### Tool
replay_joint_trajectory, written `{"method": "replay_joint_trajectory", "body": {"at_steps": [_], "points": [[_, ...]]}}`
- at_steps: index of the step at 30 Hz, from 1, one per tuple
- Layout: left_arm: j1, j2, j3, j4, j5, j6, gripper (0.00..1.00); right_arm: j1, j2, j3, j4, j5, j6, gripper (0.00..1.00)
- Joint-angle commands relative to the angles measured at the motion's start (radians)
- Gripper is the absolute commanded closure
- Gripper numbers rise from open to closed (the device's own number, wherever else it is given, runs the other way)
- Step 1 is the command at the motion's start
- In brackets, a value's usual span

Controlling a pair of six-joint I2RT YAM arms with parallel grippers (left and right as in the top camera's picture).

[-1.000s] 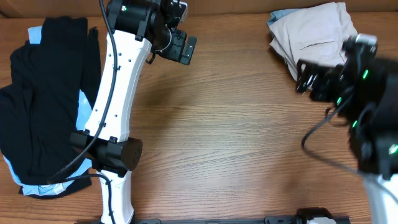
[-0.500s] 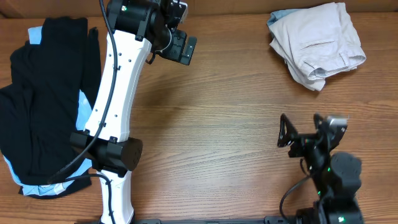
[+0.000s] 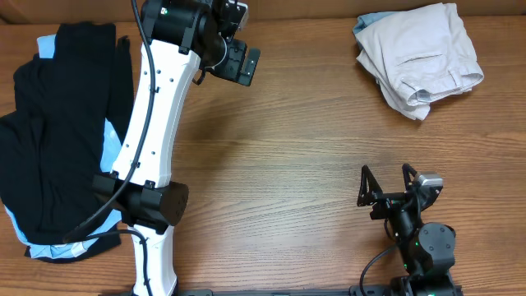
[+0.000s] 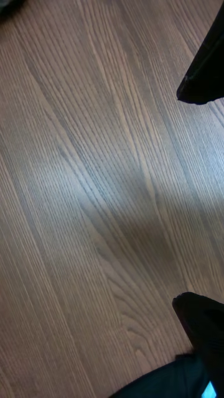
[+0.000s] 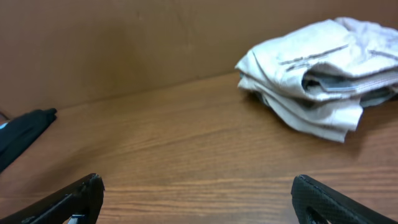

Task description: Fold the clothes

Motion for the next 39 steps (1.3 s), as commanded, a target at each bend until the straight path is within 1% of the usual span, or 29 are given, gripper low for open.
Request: {"method": "replay_joint_trajectory", "body": {"at_steps": [1,13,35,39], "points": [[0.002,0.002,0.007,-0.002,-0.003,0.019,0.00,0.007,-0.050,-0.050,0.017,0.009,0.011,0.00],[0.002,0.002,0.007,-0.002,-0.003,0.019,0.00,0.010,-0.167,-0.051,0.008,0.010,0.010,0.00],[0.003,0.002,0.007,-0.002,-0.003,0.019,0.00,0.009,-0.166,-0.051,0.006,0.010,0.010,0.00],[-0.012,-0.028,0.007,-0.002,-0.003,0.019,0.00,0.009,-0.166,-0.051,0.006,0.010,0.010,0.00]]}}
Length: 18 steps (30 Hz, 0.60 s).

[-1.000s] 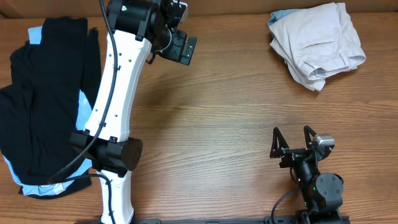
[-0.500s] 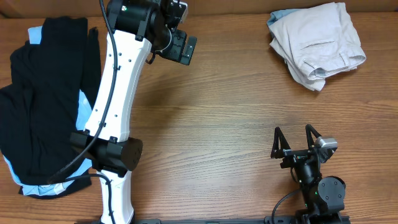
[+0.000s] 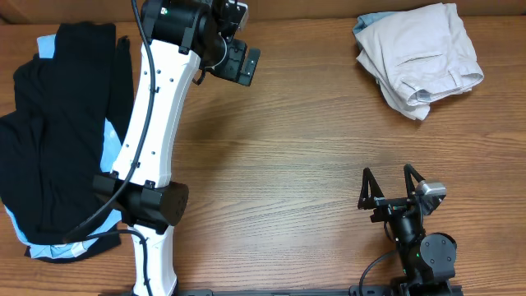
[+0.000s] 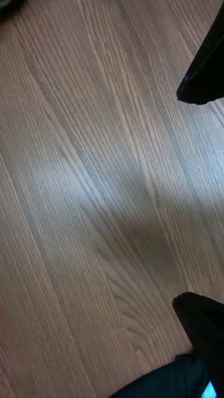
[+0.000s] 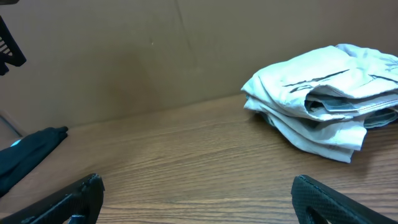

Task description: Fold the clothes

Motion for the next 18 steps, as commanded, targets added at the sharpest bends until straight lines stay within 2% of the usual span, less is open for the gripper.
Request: {"method": "replay_joint_trajectory", "body": {"at_steps": [1,5,9,15,16,18], "points": [[-0.020,-0.044,0.007,-0.002,-0.003,0.019,0.00,0.005,-0.012,-0.010,0.007,0.010,0.007,0.00],[-0.059,-0.134,-0.008,-0.010,-0.061,0.019,0.00,0.005,-0.012,-0.010,0.007,0.010,0.007,0.00],[-0.069,-0.303,-0.171,0.067,-0.081,0.031,0.00,0.005,-0.012,-0.010,0.007,0.010,0.007,0.00],[-0.061,-0.604,-0.719,0.525,-0.065,0.031,0.00,0.005,-0.012,-0.010,0.007,0.010,0.007,0.00],[-0.058,-0.687,-0.900,0.668,-0.065,0.031,0.00,0.005,-0.012,-0.010,0.007,0.010,0.007,0.00],[-0.050,-0.769,-1.083,0.812,-0.051,0.030,0.00,0.005,-0.012,-0.010,0.007,0.010,0.007,0.00]]}}
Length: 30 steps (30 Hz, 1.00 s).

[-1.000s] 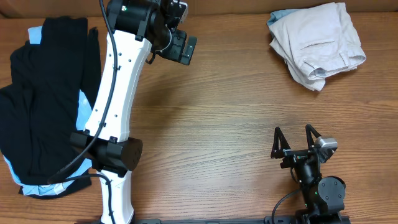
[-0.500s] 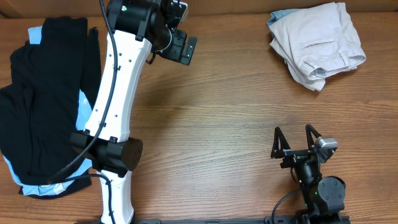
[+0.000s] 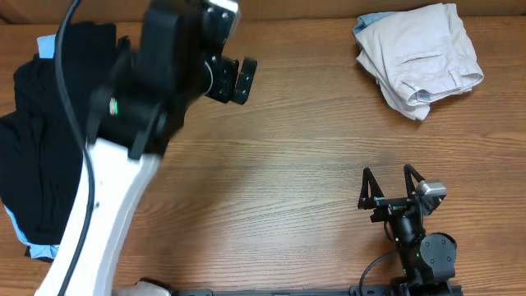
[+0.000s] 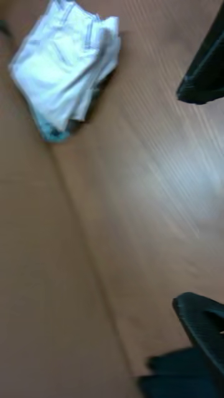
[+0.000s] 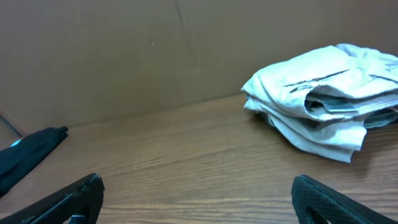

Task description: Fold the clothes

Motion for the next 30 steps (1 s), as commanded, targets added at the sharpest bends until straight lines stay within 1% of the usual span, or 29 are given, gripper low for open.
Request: {"method": "replay_joint_trajectory", "body": {"at_steps": [1,4,9,11,13,17,21,25,30], "points": [[0.022,-0.134,-0.393,0.210,0.016,0.013,0.00,0.005,-0.012,-0.010,0.008,0.010,0.007,0.00],[0.042,-0.247,-0.620,0.376,0.032,0.002,0.00,0.005,-0.012,-0.010,0.008,0.010,0.007,0.00],[0.100,-0.480,-0.996,0.679,0.117,-0.009,0.00,0.005,-0.012,-0.010,0.008,0.010,0.007,0.00],[0.127,-0.586,-1.141,0.809,0.126,-0.028,0.00,0.005,-0.012,-0.010,0.008,0.010,0.007,0.00],[0.156,-0.694,-1.267,0.901,0.126,-0.043,0.00,0.005,-0.012,-0.010,0.008,0.010,0.007,0.00],[0.241,-0.916,-1.457,0.978,0.126,-0.087,0.00,0.005,-0.012,-0.010,0.008,0.010,0.007,0.00],[0.322,-1.081,-1.552,0.971,0.127,-0.102,0.00,0.005,-0.012,-0.010,0.008,0.010,0.007,0.00],[0.380,-1.184,-1.611,0.962,0.128,-0.111,0.00,0.005,-0.012,-0.010,0.008,0.010,0.007,0.00],[0.467,-1.290,-1.720,0.974,0.145,-0.195,0.00,0.005,-0.012,-0.010,0.008,0.010,0.007,0.00]]}}
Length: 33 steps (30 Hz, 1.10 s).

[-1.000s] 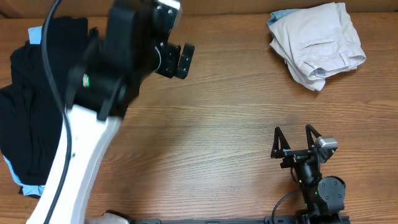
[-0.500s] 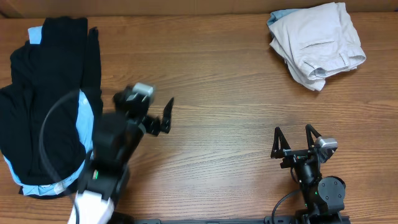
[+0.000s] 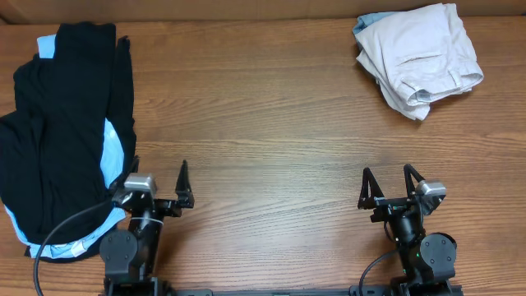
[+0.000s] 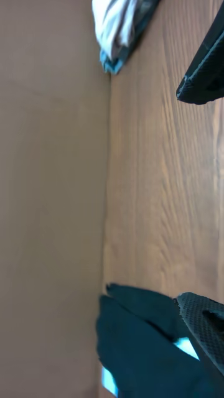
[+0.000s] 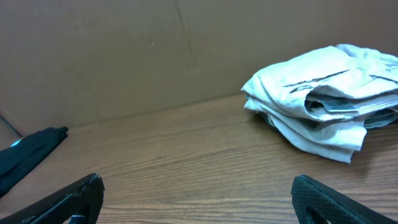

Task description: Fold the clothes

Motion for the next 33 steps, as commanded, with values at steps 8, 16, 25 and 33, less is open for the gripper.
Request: {"method": "replay_joint_trajectory", "body": {"at_steps": [8,16,25,33], "points": [[0.058,-0.189,-0.114,-0.120,-0.035,-0.077,0.00,0.005,-0.012,-0.010,0.006,0.010,0.007,0.00],[0.056,-0.239,-0.114,-0.156,-0.076,-0.069,0.00,0.005,-0.012,-0.010,0.006,0.010,0.007,0.00],[0.045,-0.239,-0.114,-0.156,-0.076,-0.069,0.00,0.005,-0.012,-0.010,0.006,0.010,0.007,0.00],[0.045,-0.237,-0.114,-0.156,-0.076,-0.069,0.00,0.005,-0.012,-0.010,0.006,0.010,0.007,0.00]]}}
